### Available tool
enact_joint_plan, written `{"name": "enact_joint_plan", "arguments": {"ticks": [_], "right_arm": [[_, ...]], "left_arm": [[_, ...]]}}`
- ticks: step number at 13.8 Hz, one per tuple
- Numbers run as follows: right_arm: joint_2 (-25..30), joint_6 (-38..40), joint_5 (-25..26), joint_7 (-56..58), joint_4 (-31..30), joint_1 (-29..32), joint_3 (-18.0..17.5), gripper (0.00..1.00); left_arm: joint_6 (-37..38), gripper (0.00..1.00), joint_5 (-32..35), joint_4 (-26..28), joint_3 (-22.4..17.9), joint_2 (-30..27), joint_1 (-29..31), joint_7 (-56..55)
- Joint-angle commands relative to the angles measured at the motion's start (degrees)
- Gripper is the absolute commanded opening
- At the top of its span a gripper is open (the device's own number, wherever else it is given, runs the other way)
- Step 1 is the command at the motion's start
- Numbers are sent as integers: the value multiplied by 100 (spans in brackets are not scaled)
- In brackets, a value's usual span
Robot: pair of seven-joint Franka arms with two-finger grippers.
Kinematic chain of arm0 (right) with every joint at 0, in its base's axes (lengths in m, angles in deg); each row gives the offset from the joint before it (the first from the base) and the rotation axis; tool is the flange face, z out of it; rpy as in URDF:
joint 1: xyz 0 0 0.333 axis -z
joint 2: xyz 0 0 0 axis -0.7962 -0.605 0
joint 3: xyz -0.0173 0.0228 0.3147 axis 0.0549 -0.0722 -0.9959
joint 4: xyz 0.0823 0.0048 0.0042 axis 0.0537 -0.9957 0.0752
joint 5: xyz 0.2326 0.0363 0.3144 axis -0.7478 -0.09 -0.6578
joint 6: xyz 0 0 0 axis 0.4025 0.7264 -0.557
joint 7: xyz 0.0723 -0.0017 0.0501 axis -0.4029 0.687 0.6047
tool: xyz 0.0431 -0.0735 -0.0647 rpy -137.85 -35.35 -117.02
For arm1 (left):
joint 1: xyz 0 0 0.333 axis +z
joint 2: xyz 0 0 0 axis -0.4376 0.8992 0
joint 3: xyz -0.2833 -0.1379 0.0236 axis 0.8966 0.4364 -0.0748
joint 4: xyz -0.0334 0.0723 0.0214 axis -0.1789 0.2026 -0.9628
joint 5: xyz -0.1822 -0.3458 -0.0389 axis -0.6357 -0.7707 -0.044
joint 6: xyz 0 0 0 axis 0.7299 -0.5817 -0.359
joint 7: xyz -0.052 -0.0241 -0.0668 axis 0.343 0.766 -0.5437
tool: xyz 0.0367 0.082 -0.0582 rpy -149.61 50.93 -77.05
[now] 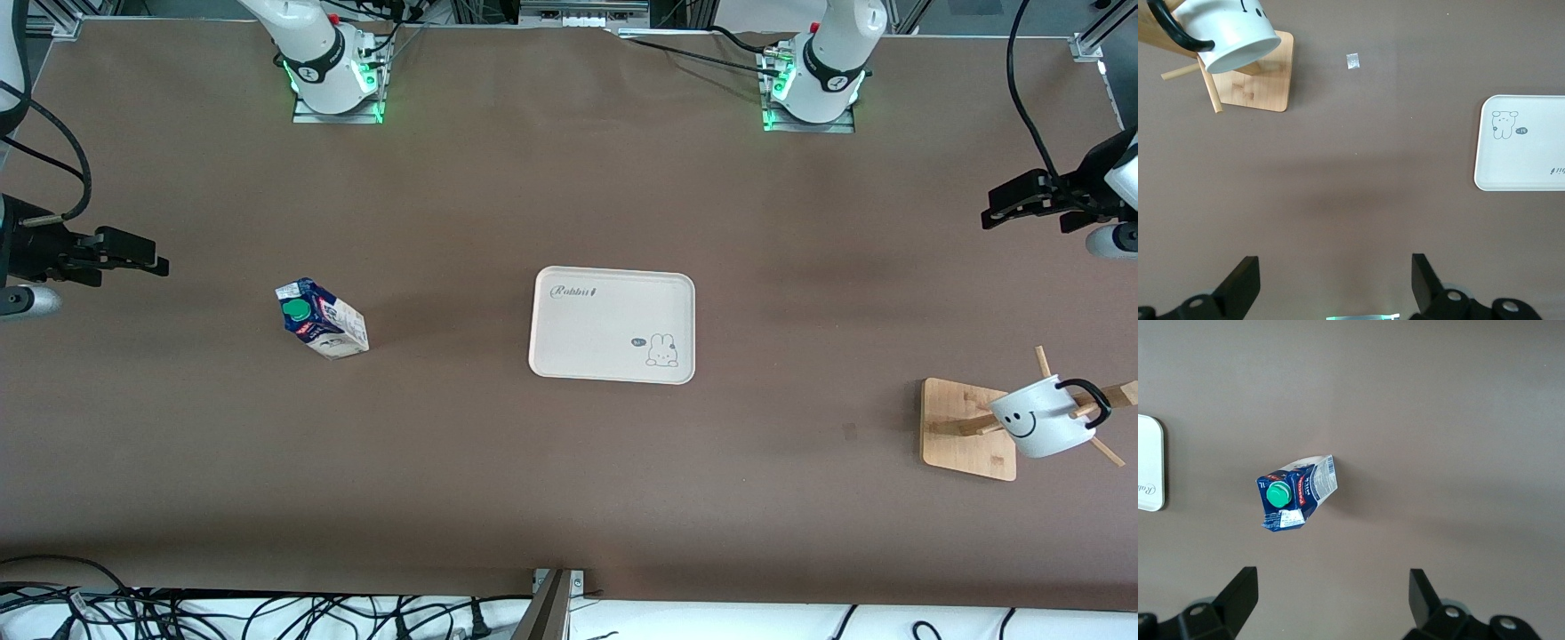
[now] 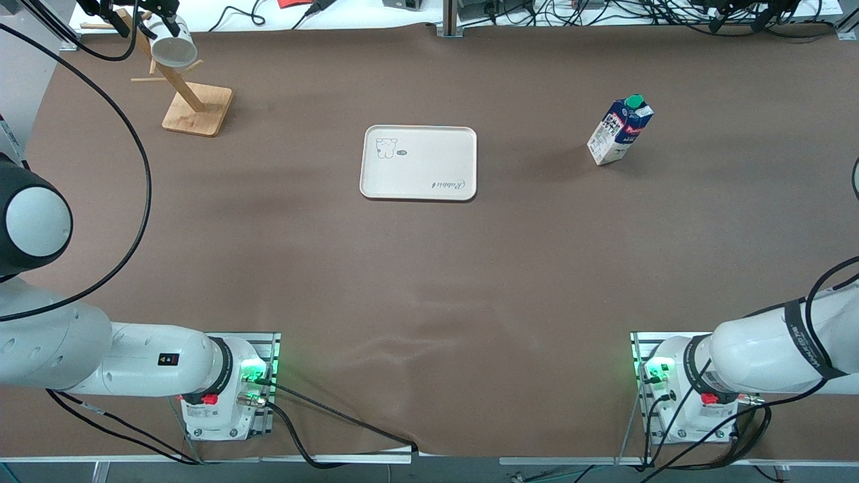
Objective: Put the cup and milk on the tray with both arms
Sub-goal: 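Move the right gripper toward the milk carton while the left gripper approaches the mug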
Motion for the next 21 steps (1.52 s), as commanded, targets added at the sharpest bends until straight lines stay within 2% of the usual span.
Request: {"name": "enact_joint_plan", "arguments": {"ticks": [1, 8, 10, 14, 18, 21], "right_arm": [[2, 15, -128, 113, 54, 54, -32, 100], [20, 23, -119, 122, 54, 45, -58, 100], [20, 15, -119, 122, 63, 36, -67, 100], [29, -47, -110, 122, 72, 10, -76, 100], [37, -56, -58, 87, 124, -270, -93, 100], [64, -64, 30, 34, 204, -509, -85, 100]], "left_arm": [[30, 100, 177, -183, -16, 271, 30, -29], [-918, 100, 81, -148, -16, 553, 47, -2], [-1776, 100, 80, 368, 1, 352, 39, -2], [-3789, 100, 1, 1941, 10, -264, 4, -2], [-4696, 100, -8, 2435, 10, -273, 3, 7], [-6301, 100, -218, 3469, 10, -395, 12, -2]]}}
